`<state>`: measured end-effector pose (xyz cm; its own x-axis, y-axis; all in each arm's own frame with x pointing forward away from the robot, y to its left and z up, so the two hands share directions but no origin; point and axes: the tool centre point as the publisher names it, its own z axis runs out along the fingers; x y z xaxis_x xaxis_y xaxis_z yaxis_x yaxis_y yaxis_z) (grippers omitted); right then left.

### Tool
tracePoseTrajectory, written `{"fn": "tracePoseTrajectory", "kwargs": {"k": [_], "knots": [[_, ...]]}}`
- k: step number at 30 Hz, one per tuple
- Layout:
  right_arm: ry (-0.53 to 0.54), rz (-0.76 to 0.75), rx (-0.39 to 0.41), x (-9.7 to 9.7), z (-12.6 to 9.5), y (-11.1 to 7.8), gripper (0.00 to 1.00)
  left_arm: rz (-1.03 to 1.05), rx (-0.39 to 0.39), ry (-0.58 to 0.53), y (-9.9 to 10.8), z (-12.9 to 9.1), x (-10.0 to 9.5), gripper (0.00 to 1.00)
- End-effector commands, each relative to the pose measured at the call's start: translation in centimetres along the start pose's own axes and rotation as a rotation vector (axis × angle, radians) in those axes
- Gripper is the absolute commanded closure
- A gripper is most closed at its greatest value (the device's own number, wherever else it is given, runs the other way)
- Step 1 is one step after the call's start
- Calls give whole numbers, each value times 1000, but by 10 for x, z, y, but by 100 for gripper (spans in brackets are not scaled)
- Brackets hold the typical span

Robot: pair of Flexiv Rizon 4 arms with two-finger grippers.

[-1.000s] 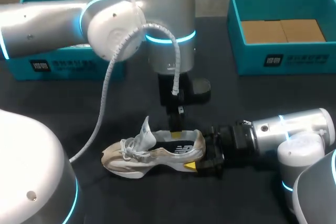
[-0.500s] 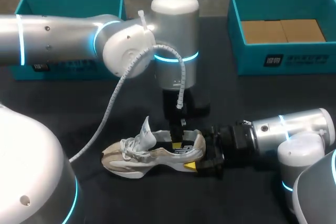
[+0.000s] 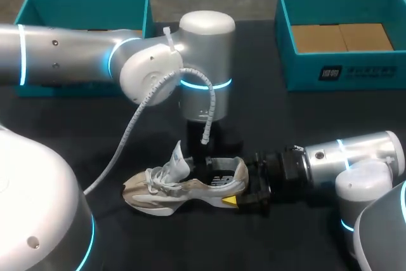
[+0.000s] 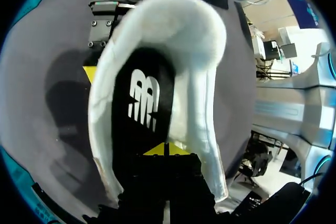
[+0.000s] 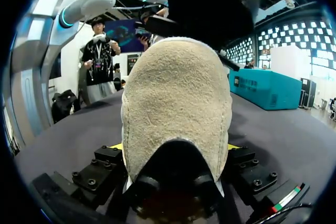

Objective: Take the shoe out of the shoebox, open the shoe tongue, remove and reinsert the insole, then place the shoe into the shoebox

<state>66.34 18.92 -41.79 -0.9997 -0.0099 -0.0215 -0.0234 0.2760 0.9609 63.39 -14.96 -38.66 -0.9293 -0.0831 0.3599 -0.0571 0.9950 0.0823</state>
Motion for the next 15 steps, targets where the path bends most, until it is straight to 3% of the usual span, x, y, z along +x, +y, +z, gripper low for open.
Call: {"fn": "tracePoseTrajectory", "kwargs": {"k": [1,15], "knots": [[2,0,6,0,1,1,100,19,6,6,10,1,3,100],[2,0,6,0,1,1,100,103,-9,26,11,13,15,100]]}}
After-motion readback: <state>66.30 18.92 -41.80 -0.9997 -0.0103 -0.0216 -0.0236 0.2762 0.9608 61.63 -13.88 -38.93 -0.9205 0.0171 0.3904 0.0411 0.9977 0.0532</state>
